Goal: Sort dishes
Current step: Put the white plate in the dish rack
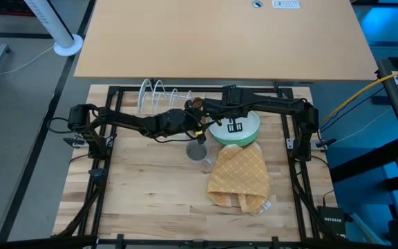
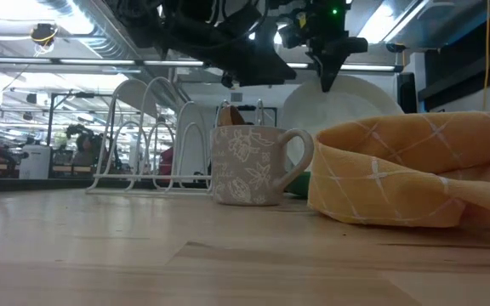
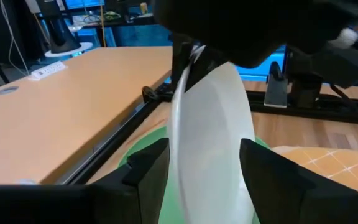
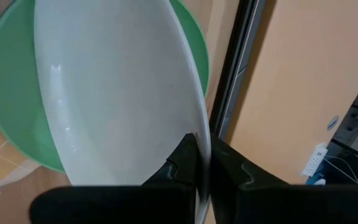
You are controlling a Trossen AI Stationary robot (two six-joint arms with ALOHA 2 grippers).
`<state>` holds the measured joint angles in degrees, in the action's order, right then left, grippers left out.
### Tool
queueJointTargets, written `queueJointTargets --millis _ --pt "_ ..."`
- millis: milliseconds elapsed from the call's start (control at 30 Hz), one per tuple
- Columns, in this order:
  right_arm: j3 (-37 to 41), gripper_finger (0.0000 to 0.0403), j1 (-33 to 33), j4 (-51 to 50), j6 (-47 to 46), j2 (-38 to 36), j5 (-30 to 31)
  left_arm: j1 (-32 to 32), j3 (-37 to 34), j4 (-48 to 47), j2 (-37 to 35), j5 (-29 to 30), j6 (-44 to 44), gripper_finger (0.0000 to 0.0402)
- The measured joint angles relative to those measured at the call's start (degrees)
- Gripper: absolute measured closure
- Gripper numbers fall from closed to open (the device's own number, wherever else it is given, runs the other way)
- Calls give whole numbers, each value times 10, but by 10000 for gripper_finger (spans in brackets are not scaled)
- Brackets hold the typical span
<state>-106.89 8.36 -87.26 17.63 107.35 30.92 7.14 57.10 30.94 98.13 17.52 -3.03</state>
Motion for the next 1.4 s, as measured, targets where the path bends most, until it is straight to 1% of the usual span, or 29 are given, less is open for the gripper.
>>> queueJointTargets --millis 133,267,533,833,967,1033,1267,1400 --pt "0 382 -9 0 0 0 10 5 0 0 0 0 0 215" --pt "0 382 -16 0 0 0 35 8 0 1 0 -6 -5 214" --pt "0 382 -17 -1 2 0 62 9 0 3 0 -9 -43 213" --pt "0 382 -20 0 2 -1 74 29 0 43 0 -11 -49 213" --pt "0 382 -26 0 7 -3 76 32 0 46 0 -48 -38 213" --pt "0 382 -28 0 7 -3 77 32 0 46 1 -54 -49 213" --pt "0 382 -34 -4 8 -3 85 32 11 55 32 -72 -49 213" --pt "0 382 -40 -4 8 -3 85 32 43 55 58 -73 -50 213"
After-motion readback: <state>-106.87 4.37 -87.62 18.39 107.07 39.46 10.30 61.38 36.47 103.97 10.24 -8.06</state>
